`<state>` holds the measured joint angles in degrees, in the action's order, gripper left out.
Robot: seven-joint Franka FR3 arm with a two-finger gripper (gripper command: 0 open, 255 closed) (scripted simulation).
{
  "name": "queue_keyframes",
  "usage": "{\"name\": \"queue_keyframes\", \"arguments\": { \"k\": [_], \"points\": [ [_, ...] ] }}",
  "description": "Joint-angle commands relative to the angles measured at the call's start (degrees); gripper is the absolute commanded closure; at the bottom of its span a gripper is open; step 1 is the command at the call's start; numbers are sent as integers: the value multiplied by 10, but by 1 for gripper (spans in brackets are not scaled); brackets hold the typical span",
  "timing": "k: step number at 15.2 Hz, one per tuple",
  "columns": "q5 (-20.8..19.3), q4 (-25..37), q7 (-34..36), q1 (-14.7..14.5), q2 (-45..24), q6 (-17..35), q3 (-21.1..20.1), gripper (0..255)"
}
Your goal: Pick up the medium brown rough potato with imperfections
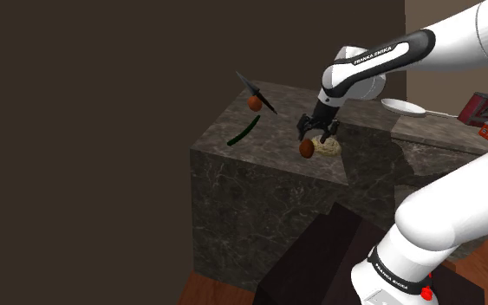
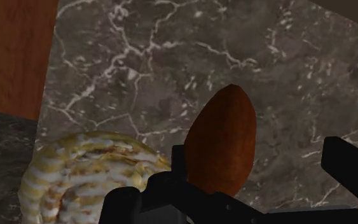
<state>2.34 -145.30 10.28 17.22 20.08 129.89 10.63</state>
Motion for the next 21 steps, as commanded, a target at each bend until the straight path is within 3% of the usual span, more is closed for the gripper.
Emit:
{"name": "queue_keyframes", "arguments": {
  "k": [1,10,11,21],
  "points": [
    [3,-3,5,4,-19,22,5,0],
    [16,-31,-9,-1,-59,89,11,0],
    [16,-32,-9,-1,-59,90,10,255],
    [14,-28,-6,0,-53,80,10,255]
  ]
}}
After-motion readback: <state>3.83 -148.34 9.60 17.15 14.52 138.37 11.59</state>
